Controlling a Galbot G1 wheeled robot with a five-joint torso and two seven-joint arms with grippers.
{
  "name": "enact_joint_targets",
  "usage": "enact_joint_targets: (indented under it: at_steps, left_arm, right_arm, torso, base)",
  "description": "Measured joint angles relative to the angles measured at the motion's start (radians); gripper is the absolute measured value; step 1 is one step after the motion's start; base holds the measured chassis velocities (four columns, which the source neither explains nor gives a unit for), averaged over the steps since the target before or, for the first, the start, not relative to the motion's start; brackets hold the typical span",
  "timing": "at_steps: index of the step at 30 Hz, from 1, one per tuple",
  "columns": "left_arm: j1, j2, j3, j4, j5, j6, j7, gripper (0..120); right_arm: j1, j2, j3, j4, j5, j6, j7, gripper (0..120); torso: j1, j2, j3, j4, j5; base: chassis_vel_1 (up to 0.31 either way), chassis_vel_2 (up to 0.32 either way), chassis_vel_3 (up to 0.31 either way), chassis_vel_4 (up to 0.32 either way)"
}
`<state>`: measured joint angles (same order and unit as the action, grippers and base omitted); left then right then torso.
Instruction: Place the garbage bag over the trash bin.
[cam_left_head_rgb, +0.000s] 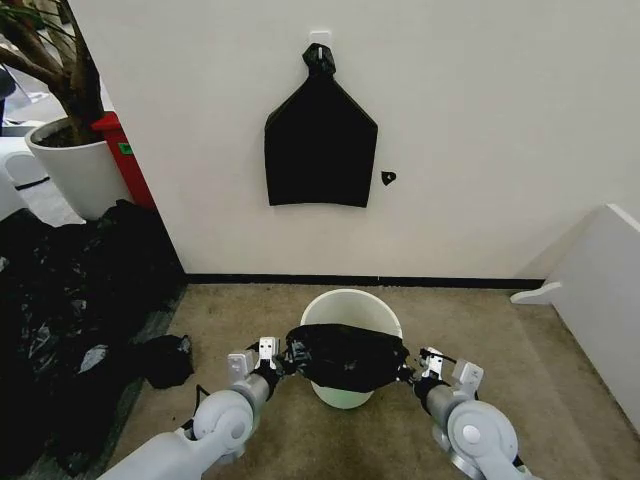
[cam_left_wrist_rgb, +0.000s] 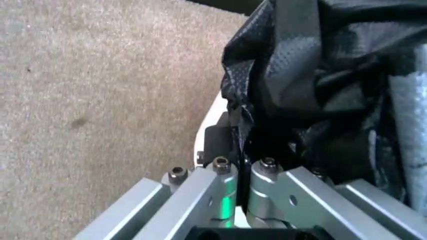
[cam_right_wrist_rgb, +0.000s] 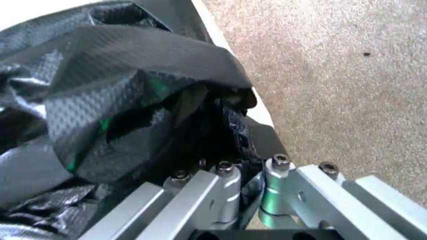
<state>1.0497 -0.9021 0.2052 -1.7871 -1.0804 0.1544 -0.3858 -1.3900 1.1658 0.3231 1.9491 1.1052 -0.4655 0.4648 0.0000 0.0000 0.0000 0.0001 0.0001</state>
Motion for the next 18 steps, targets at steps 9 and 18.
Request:
enact_joint_targets:
  at_steps: [9, 18]
  left_arm:
    - [-0.019, -0.022, -0.003, 0.026, 0.021, 0.001, 0.0, 0]
    - [0.043, 0.042, -0.028, -0.057, 0.117, -0.019, -0.004, 30]
  right_arm:
    - [0.003, 0.001, -0.002, -0.002, -0.027, -0.019, -0.011, 0]
    - [-0.039, -0.035, -0.002, 0.091, -0.043, -0.027, 0.024, 32]
  torso:
    - [0.0, 0.0, 0.0, -0.0001, 0.0]
    - [0.0, 0.0, 0.0, -0.0001, -0.0002]
  base:
    - [0.0, 0.0, 0.0, 0.0]
    - [0.0, 0.0, 0.0, 0.0]
